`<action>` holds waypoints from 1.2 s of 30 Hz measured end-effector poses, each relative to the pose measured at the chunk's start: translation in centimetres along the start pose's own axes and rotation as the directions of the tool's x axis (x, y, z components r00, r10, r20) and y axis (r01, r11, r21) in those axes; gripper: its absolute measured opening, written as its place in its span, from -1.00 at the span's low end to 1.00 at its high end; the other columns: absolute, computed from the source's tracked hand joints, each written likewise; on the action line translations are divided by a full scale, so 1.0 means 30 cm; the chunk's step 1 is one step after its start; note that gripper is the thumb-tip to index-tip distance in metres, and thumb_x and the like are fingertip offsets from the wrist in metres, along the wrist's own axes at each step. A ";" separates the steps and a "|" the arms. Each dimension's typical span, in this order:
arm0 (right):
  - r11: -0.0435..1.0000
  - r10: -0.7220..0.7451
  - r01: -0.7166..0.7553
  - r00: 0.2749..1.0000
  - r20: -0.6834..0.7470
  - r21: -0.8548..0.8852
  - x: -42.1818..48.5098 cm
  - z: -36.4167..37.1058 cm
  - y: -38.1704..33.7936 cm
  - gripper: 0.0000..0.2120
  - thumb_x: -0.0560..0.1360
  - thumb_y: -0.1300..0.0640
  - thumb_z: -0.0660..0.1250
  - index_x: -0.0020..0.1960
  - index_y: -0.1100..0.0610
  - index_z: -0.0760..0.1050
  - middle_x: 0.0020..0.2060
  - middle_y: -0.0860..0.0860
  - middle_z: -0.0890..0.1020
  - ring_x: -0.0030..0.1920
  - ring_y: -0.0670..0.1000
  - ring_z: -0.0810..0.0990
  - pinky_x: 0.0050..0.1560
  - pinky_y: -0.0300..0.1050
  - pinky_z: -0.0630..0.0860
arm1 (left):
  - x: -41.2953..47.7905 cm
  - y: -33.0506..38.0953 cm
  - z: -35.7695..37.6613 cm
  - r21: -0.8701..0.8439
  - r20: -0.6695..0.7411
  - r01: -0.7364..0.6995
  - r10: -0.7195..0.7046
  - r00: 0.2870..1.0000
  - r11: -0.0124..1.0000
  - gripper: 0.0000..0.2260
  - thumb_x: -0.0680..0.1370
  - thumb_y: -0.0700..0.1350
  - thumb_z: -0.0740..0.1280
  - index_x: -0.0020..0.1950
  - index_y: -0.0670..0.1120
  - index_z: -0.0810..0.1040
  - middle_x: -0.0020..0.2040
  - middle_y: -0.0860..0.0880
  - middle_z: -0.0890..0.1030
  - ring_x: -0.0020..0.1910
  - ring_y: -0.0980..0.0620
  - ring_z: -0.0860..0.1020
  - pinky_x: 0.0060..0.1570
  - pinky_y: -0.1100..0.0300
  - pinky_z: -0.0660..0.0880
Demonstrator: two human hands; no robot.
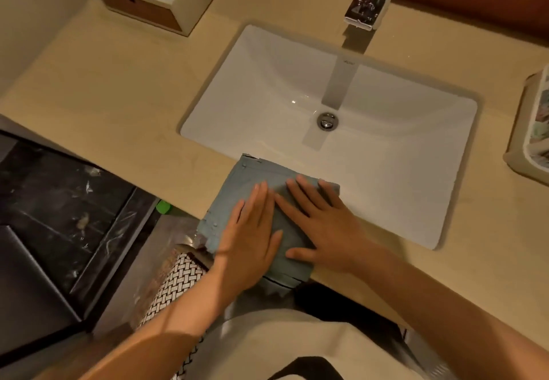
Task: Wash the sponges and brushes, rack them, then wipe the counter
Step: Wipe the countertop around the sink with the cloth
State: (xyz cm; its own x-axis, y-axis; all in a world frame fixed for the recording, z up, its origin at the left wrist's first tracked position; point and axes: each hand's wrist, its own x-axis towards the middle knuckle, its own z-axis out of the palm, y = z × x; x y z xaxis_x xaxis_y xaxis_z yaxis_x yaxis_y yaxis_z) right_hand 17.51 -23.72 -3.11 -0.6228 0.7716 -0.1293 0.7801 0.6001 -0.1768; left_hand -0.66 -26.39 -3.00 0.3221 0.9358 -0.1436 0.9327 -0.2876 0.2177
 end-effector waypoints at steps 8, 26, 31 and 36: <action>0.995 0.002 -0.003 1.000 0.007 0.104 0.207 0.007 -0.126 -0.15 0.42 -0.40 -0.01 0.51 0.12 0.04 0.49 0.13 0.13 0.49 0.09 0.00 0.40 0.14 -0.07 | 0.030 -0.250 -0.051 0.050 0.004 -0.064 0.064 0.998 0.997 -0.46 0.60 0.08 -0.10 0.43 -0.26 0.18 0.44 -0.19 0.31 0.44 -0.08 0.15 0.41 0.08 0.01; 0.988 -0.091 0.082 0.994 0.059 0.133 0.920 -0.069 -0.404 -0.12 0.38 -0.37 -0.25 0.50 0.21 -0.10 0.51 0.19 -0.01 0.47 0.13 -0.21 0.41 0.11 -0.29 | 0.176 -0.989 -0.228 0.153 0.035 0.008 -0.013 0.999 0.988 -0.42 0.56 0.07 0.00 0.52 -0.12 -0.03 0.51 -0.07 0.03 0.49 0.21 -0.28 0.45 0.19 -0.16; 0.981 -0.150 0.140 0.987 0.064 0.136 1.108 -0.090 -0.449 -0.15 0.50 -0.35 -0.05 0.47 0.18 -0.34 0.51 0.16 -0.22 0.51 0.13 -0.26 0.39 0.04 -0.39 | 0.216 -1.156 -0.266 0.123 0.030 0.057 -0.061 0.998 0.991 -0.38 0.57 0.22 -0.14 0.52 -0.11 -0.05 0.53 -0.04 -0.03 0.51 0.10 -0.13 0.47 0.15 -0.13; 0.979 -0.162 0.150 0.984 0.078 0.137 1.267 -0.107 -0.487 -0.13 0.50 -0.35 -0.04 0.48 0.16 -0.38 0.50 0.14 -0.30 0.49 0.12 -0.34 0.35 0.04 -0.46 | 0.249 -1.288 -0.310 0.094 0.010 0.101 -0.103 0.995 0.990 -0.34 0.54 0.27 -0.26 0.52 -0.09 -0.06 0.53 -0.03 -0.04 0.52 0.06 -0.06 0.47 0.14 -0.13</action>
State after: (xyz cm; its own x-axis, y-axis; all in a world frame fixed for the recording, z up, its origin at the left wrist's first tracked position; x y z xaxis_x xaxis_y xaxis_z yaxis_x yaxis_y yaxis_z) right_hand -17.36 -2.50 -2.32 -0.7437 0.6452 -0.1751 0.6621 0.6746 -0.3264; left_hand -35.81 -6.39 -3.51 0.2261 0.9582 -0.1753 0.9717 -0.2091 0.1102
